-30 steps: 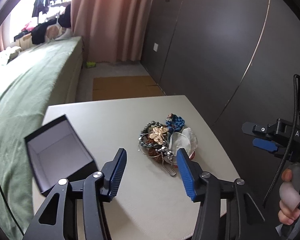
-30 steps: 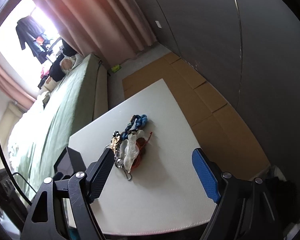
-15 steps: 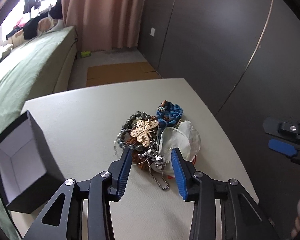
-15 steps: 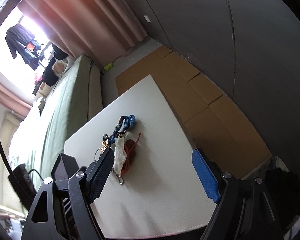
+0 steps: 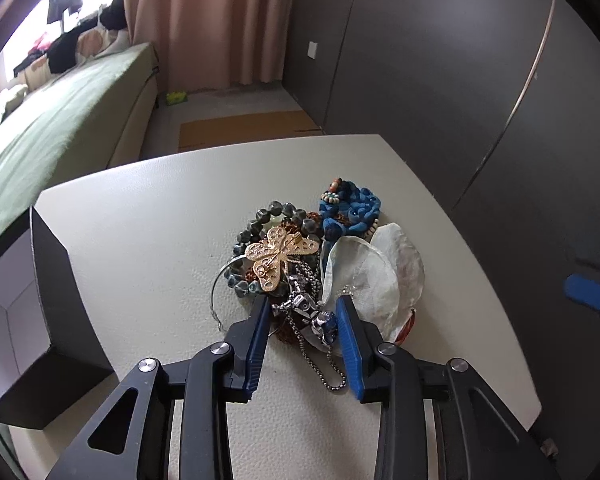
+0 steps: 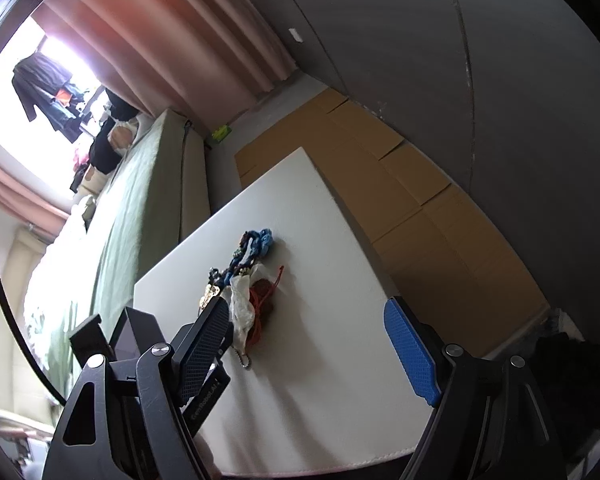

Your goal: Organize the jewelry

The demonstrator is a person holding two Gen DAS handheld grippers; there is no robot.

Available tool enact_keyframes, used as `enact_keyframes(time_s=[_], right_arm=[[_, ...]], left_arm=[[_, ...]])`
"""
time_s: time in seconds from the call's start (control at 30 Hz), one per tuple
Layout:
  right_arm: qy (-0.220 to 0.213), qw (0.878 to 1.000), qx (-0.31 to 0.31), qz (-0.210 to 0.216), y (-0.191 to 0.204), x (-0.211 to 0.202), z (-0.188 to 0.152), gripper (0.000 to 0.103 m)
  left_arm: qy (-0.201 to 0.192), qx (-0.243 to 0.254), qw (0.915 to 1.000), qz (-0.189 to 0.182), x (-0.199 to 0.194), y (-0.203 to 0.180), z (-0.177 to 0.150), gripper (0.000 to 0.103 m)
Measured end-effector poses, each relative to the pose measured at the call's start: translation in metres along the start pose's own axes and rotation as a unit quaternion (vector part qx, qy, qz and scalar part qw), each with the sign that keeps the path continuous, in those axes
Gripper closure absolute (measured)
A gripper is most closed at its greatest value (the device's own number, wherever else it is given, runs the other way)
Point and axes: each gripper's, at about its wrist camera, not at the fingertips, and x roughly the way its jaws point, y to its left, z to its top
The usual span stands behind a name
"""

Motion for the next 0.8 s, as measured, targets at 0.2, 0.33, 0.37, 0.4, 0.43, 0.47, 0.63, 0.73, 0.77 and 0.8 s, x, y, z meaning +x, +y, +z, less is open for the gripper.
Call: enact_keyframes(time_s=[0.2, 0.33, 0.37, 0.4, 0.43, 0.47, 0.63, 0.73, 0.77, 0.8], right_arm=[[0.027, 1.0, -0.009, 0.013, 0.01, 0.022, -0.004, 0.032], [0.049, 0.998, -0.012, 0.028, 0.02, 0.041, -0.008, 0.042], [0.052, 0.998, -0.013, 0.031, 0.021, 0.044, -0.009, 0.043], [0.057, 0.998, -0.014, 0.034, 0.024, 0.049, -0.009, 0.045], [0.06, 0.997, -0.016, 0.035, 0.027, 0.054, -0.01, 0.046], [0.062, 0.997, -0.018, 0.035, 0.029, 0.057, -0.01, 0.047], [0.072, 0.997, -0.031, 0.025, 0.04, 0.076, -0.01, 0.057], [0.08, 0.996, -0.029, 0.017, 0.042, 0.085, -0.01, 0.058], [0.082, 0.996, -0.029, 0.012, 0.042, 0.088, -0.009, 0.06], [0.084, 0.996, -0.03, 0.008, 0.042, 0.091, -0.009, 0.066]], left_arm=[[-0.016, -0.01, 0.9996, -0.019, -0.013, 0.008, 0.003, 0.068], [-0.016, -0.023, 0.9991, -0.031, -0.022, 0.02, 0.005, 0.068], [-0.015, -0.028, 0.999, -0.033, -0.024, 0.023, 0.005, 0.068], [-0.016, -0.035, 0.9986, -0.035, -0.026, 0.027, 0.006, 0.068], [-0.019, -0.042, 0.9982, -0.038, -0.03, 0.032, 0.007, 0.068], [-0.023, -0.049, 0.9977, -0.041, -0.035, 0.038, 0.009, 0.068], [-0.04, -0.067, 0.996, -0.043, -0.052, 0.054, 0.014, 0.069], [-0.047, -0.079, 0.9947, -0.047, -0.061, 0.062, 0.016, 0.069], [-0.05, -0.08, 0.9944, -0.047, -0.064, 0.064, 0.016, 0.069], [-0.052, -0.08, 0.9943, -0.047, -0.067, 0.066, 0.015, 0.069]])
